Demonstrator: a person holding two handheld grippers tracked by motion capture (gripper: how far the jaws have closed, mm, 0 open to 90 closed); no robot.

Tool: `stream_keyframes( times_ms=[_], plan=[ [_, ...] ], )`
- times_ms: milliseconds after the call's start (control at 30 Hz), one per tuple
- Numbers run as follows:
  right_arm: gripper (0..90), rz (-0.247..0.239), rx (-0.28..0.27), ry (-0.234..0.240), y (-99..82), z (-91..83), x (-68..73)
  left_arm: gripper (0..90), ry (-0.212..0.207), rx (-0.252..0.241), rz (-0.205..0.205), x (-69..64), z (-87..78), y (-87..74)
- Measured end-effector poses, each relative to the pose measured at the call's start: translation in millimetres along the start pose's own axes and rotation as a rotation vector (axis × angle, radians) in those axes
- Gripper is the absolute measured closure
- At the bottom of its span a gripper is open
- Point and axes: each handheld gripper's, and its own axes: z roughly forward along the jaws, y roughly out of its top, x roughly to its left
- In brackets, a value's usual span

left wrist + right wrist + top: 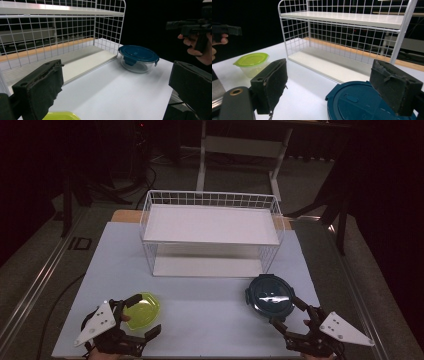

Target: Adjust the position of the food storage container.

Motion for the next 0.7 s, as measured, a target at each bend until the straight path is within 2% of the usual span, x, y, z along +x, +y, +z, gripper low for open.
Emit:
stream_keyframes(
  times_ms=[133, 367, 533, 633, 700],
  plan=[
    [14.2, -0.005, 0.013, 0.003, 3.0, 0.2, 2.8, 0.0, 0.0, -0.001, -0.003, 0.9, 0.6, -0.5],
    [12.8, -0.035, -0.018, 0.005, 22.2, -2.8, 3.8, 0.0, 0.013, -0.004, 0.004, 2.6, 2.7, -0.7],
    [11.1, -0.042, -0.012, 0.015, 35.2, -0.8, -0.3, 0.0, 0.017, 0.0, 0.008, 2.2, 3.5, -1.2],
    [11.1, -0.041, -0.002, -0.004, 41.0, 2.1, -4.7, 0.0, 0.016, -0.005, 0.006, 1.5, 3.1, -0.3],
    [11.1, -0.033, -0.011, 0.001, 42.9, 3.0, -7.8, 0.0, 0.015, -0.005, 0.006, 1.4, 2.9, -0.3]
  ],
)
